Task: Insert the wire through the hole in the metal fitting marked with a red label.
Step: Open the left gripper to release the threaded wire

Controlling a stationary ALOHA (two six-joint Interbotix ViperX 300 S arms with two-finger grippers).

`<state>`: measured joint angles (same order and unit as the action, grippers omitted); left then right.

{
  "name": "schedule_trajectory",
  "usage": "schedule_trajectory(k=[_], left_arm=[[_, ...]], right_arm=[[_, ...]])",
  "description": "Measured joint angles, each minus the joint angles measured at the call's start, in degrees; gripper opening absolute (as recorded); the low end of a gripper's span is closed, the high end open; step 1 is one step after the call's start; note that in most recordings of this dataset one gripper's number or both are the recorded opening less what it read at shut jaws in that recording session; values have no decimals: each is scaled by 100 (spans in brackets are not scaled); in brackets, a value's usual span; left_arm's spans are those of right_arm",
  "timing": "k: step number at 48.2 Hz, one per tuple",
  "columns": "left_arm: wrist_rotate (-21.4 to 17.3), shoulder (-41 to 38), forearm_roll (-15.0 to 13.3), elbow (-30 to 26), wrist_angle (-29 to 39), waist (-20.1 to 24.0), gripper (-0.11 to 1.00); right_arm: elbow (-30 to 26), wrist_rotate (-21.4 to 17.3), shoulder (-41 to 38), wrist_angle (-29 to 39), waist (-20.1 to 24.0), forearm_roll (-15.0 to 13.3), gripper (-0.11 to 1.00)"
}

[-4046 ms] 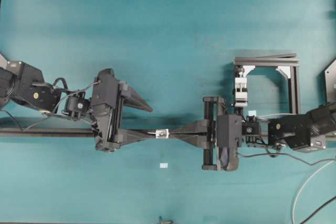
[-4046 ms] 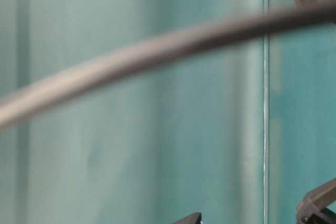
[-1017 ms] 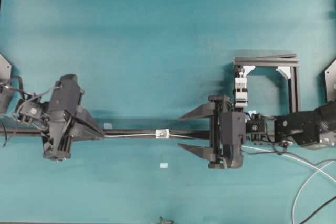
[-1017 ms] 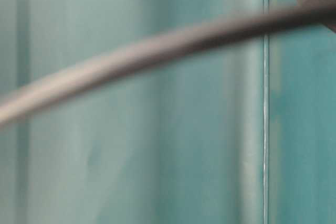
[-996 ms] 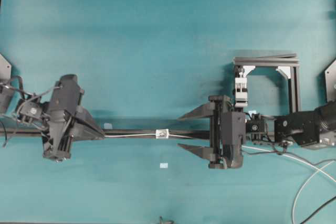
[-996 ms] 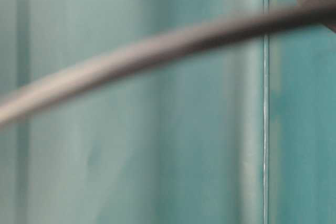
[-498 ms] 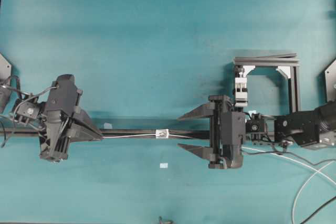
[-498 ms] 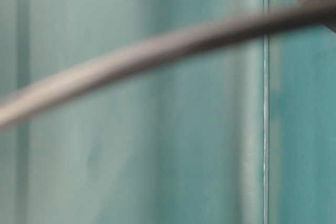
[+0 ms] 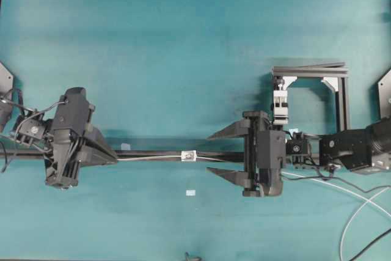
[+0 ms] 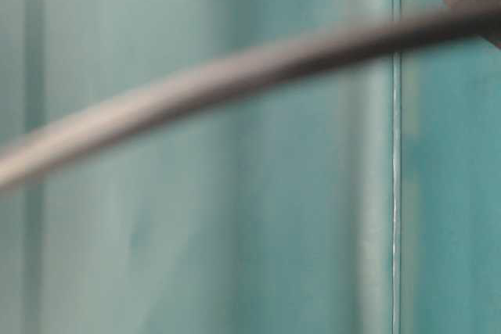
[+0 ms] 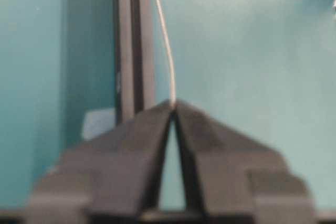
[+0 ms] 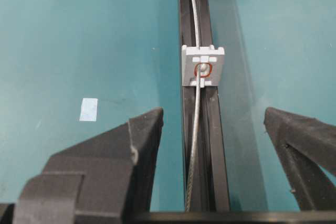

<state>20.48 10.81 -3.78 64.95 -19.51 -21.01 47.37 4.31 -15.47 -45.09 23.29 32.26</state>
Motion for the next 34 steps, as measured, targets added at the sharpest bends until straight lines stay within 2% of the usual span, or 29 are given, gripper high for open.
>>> schedule_trajectory(k=[6, 17, 34], left_arm=[[0, 0, 0, 9, 0, 0, 15], [0, 0, 0, 18, 0, 0, 78], [-18, 9, 0, 18, 88, 79, 79]], right_arm=[[-9, 0, 0, 0, -9, 0, 87], [0, 0, 0, 0, -9, 0, 87], [0, 0, 0, 0, 0, 0, 87]])
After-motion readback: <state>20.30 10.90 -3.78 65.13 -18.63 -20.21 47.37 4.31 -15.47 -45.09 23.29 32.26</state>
